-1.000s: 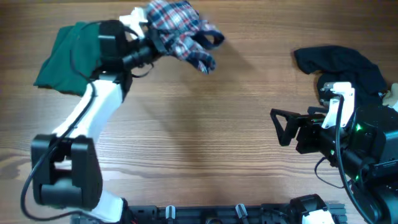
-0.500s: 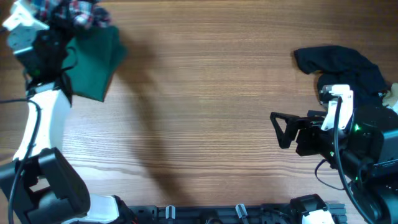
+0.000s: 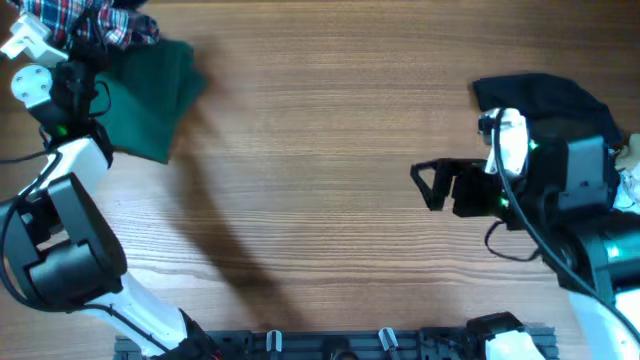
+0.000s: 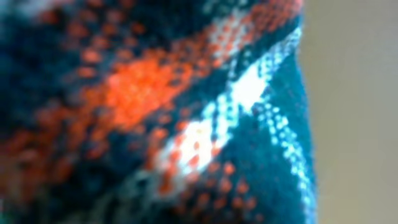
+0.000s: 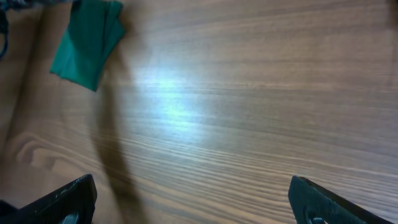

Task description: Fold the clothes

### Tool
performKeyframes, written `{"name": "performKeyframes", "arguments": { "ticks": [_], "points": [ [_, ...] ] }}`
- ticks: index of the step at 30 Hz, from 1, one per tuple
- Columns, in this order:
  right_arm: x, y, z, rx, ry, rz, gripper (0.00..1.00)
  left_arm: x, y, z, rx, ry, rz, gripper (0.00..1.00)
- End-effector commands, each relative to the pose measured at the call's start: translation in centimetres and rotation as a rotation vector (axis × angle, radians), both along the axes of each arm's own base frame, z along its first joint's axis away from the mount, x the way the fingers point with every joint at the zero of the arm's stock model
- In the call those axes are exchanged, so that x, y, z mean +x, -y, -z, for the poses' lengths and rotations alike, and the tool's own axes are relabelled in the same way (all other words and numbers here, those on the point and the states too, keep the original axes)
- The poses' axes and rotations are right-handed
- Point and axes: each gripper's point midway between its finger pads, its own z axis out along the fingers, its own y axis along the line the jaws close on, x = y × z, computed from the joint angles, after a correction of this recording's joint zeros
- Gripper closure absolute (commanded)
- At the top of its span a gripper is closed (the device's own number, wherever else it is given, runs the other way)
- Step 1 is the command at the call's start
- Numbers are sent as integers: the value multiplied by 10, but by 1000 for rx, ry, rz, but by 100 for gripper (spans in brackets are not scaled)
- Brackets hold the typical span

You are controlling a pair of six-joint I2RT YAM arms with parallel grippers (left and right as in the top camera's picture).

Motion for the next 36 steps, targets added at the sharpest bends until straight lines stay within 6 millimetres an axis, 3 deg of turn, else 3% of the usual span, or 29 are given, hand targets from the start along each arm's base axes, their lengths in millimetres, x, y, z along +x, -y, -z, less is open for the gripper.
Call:
{"name": "performKeyframes", "arguments": {
  "ticks": [1, 3, 5, 6, 7, 9, 13, 15, 17, 18, 19, 20, 23, 27, 30, 33, 36],
  "points": [
    [2, -8, -8, 43, 8, -27, 0, 10, 27, -43, 62, 99, 63, 96],
    [0, -10, -12, 53, 25, -41, 0, 15, 37, -27, 40, 33, 79, 96],
    [-2, -9, -15, 52, 41, -45, 0, 17, 28, 32, -55, -208, 5, 96],
    [-2, -9, -16, 46, 52, -55, 0, 14, 26, 50, -81, -280, -13, 96],
    [-3, -9, -17, 39, 62, -63, 0, 6, 21, 80, -127, -406, -46, 96],
    [-3, -9, -17, 28, 75, -79, 0, -13, 12, 117, -250, -567, -98, 96],
    [-3, -9, -18, 13, 89, -96, 0, -41, 0, 146, -429, -709, -110, 95],
    [-1, -9, -19, 14, 96, -97, 0, -52, -1, 148, -496, -729, -41, 90],
    [0, -10, -20, 15, 103, -96, 0, -68, -7, 154, -570, -772, -13, 71],
    [1, -10, -21, 16, 108, -97, 0, -91, -17, 168, -650, -848, -46, 37],
    [1, -10, -21, 16, 109, -97, 0, -98, -22, 173, -675, -870, -63, 16],
    [1, -10, -21, 16, 108, -97, 0, -103, -26, 175, -691, -880, -77, 8],
    [2, -10, -20, 16, 102, -97, 0, -105, -34, 161, -737, -813, -5, 1],
    [3, -10, -18, 16, 97, -97, 0, -98, -26, 122, -728, -700, 123, 0],
    [3, -10, -17, 15, 91, -96, 0, -100, -20, 83, -679, -632, 161, 1],
    [3, -10, -17, 14, 93, -97, 0, -110, -6, 41, -577, -569, 224, 0],
    [4, -11, -18, 15, 97, -97, 0, -125, 7, 26, -518, -581, 241, 0]
  ]
}}
